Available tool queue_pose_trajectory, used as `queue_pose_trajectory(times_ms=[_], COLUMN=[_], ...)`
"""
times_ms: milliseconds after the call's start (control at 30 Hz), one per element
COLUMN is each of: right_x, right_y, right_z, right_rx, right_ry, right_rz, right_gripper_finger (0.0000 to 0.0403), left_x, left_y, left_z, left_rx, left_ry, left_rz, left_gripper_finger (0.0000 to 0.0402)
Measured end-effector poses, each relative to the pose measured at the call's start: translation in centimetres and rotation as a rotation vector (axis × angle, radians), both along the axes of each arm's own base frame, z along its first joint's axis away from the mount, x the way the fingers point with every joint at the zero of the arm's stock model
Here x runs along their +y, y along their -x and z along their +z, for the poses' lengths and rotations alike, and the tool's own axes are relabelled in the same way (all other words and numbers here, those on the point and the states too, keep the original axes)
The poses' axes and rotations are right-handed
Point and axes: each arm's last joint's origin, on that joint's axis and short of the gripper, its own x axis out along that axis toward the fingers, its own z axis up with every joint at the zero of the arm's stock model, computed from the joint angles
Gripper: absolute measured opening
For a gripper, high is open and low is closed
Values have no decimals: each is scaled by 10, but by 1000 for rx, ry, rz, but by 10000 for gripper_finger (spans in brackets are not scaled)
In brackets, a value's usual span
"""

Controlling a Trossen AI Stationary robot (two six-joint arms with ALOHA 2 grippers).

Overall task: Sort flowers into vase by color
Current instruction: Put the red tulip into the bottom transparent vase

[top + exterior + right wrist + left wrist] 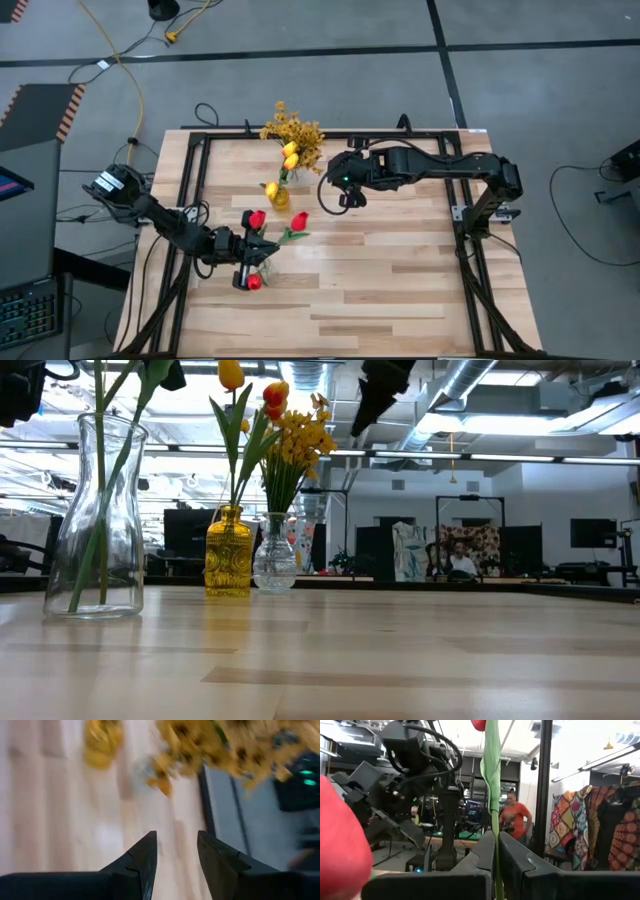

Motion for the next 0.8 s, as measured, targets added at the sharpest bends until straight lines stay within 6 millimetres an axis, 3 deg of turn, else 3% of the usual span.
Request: queue_pose_trajectory(times_ms=[267,467,800], right_x=[10,32,72], right_y=[-8,-12,-12], right_z=[3,2,-52], right_rx=[-129,-152,-164], right_ry=[-296,-390,-416], right_rz=[109,227,310], right_gripper_finger=[166,166,166], left_x=[0,0,0], left_y=[0,0,0], left_z=[0,0,0], left_rx=[-2,-2,-4], left_ry=[-4,-10,-13], left_rz=[2,4,-3], left_gripper_finger=[0,0,0])
